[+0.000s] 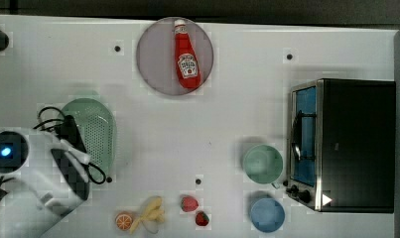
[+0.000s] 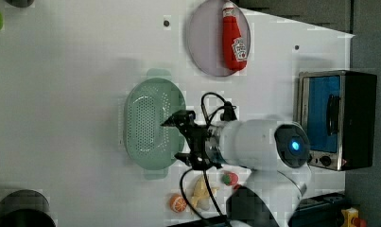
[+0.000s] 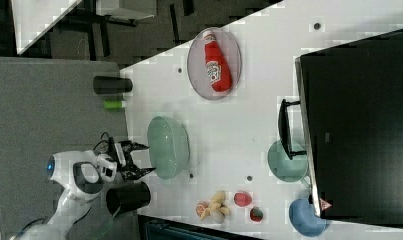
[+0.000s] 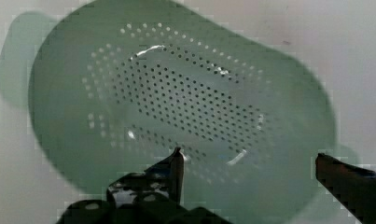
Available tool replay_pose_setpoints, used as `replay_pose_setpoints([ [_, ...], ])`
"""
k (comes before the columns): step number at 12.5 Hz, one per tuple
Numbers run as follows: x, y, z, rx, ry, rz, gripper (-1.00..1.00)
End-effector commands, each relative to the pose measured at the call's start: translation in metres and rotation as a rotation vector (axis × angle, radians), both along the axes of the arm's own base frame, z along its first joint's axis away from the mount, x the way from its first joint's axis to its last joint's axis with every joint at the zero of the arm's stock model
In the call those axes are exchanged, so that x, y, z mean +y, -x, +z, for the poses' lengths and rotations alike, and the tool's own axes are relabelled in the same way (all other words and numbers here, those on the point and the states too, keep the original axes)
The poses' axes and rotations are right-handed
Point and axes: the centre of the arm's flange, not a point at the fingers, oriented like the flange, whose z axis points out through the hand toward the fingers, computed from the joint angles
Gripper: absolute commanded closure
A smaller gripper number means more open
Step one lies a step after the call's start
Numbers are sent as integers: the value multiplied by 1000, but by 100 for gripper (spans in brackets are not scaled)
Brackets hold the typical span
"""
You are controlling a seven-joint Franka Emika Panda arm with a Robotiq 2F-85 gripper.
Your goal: Drag strainer left to right.
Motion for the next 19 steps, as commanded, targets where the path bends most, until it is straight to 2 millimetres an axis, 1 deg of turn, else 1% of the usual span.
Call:
replay_pose_setpoints([
  [1, -15, -10, -41, 43, 6, -237, -100],
  [3, -15, -11, -66, 33, 4, -253, -100],
  [5, -22, -13, -87, 39, 11, -249, -100],
  [6, -27, -14, -96, 46, 14, -261, -100],
  [8, -37, -21, -109, 39, 3, -285, -100],
  [11, -46, -25, -115, 30, 8, -296, -100],
  [14, -62, -31, -120, 31, 27, -320, -100],
  [16, -75, -33, -120, 28, 38, -337, -100],
  [19, -100, -35, -114, 20, 57, -358, -100],
])
